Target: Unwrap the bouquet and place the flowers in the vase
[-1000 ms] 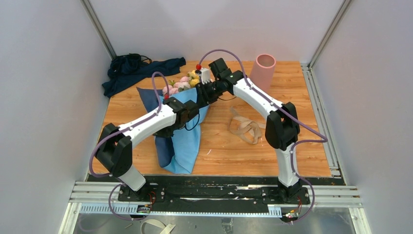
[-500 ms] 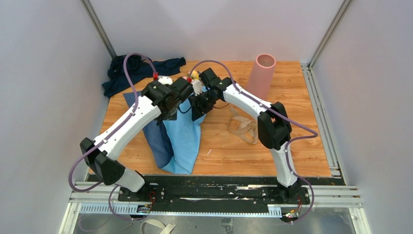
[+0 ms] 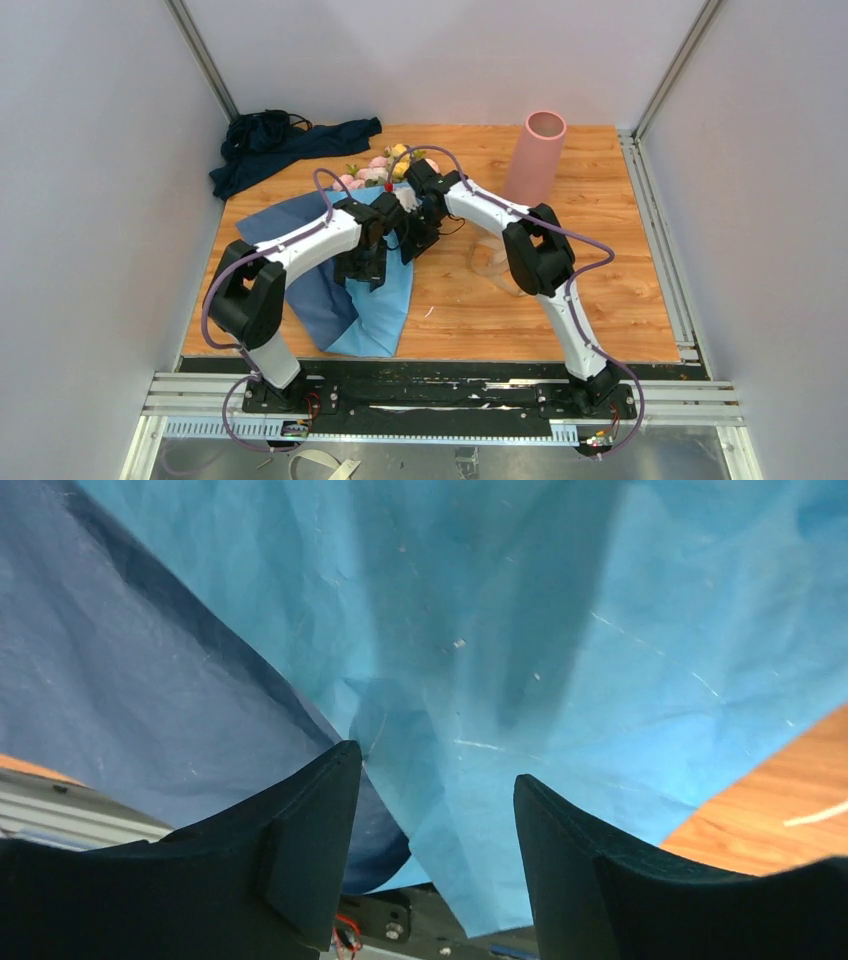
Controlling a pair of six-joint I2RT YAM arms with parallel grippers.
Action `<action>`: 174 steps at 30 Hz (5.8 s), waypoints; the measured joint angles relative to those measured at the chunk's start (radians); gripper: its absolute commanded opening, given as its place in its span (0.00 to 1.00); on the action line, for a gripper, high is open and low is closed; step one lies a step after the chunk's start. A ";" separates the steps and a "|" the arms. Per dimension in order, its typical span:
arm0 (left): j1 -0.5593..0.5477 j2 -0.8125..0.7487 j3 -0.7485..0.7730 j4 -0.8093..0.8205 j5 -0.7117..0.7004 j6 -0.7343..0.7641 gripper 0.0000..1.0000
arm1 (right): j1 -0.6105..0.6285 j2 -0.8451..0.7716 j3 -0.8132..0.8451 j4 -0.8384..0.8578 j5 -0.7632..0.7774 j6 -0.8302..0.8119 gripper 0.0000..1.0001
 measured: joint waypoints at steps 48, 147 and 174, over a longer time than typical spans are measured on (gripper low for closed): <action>0.399 0.019 0.416 0.179 0.149 0.210 0.79 | -0.111 -0.203 -0.021 0.086 0.048 0.047 0.44; 0.280 -0.026 0.034 0.297 0.286 0.223 0.86 | -0.104 -0.224 -0.077 -0.024 0.008 -0.044 0.29; 0.348 -0.015 -0.081 0.276 0.660 0.386 0.01 | 0.040 -0.109 -0.047 -0.237 -0.270 -0.284 0.68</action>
